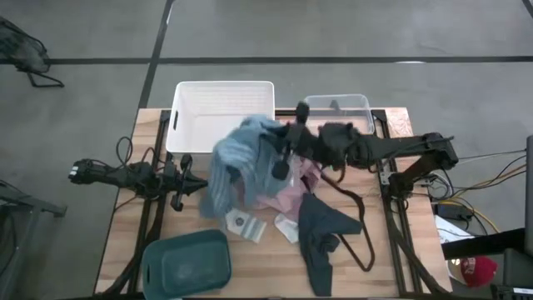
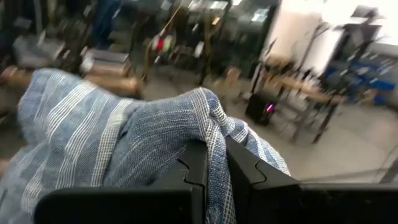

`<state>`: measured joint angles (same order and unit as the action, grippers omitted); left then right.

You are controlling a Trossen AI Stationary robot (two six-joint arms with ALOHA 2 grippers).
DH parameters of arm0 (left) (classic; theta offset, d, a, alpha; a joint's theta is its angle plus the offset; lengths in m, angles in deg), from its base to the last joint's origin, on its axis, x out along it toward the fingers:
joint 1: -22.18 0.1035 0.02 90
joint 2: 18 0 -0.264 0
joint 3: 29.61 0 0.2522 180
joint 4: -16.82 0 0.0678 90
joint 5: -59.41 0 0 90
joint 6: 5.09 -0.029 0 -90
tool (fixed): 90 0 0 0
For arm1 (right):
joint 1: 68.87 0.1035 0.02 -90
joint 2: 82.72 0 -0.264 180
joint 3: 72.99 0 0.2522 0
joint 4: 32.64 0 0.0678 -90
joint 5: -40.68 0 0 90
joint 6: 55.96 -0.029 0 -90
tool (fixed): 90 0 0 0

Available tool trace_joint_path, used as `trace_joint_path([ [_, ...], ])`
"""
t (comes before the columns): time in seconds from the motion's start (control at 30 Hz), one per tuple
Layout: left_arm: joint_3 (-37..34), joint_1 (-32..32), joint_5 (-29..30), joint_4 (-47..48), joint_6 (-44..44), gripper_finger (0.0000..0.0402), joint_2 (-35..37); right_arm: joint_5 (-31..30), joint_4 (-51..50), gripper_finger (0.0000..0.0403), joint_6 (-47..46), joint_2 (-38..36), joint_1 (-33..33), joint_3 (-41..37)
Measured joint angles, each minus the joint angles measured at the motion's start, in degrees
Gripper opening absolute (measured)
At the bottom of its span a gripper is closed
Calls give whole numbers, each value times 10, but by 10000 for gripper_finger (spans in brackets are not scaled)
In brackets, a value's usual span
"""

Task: Pick & Place Cloths
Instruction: Put the blue long sleeve in the white bin

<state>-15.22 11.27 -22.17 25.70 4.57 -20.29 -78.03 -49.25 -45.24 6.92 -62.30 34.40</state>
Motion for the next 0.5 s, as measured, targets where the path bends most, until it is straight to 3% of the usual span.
trace_joint_path([
  [0.17, 0, 0, 0, 2, 0, 12, 0, 0, 81, 20, 43, 1, -47, 16],
  [0.5, 0, 0, 0, 4, 0, 12, 0, 1, 235, 27, 44, 4, -157, 16],
])
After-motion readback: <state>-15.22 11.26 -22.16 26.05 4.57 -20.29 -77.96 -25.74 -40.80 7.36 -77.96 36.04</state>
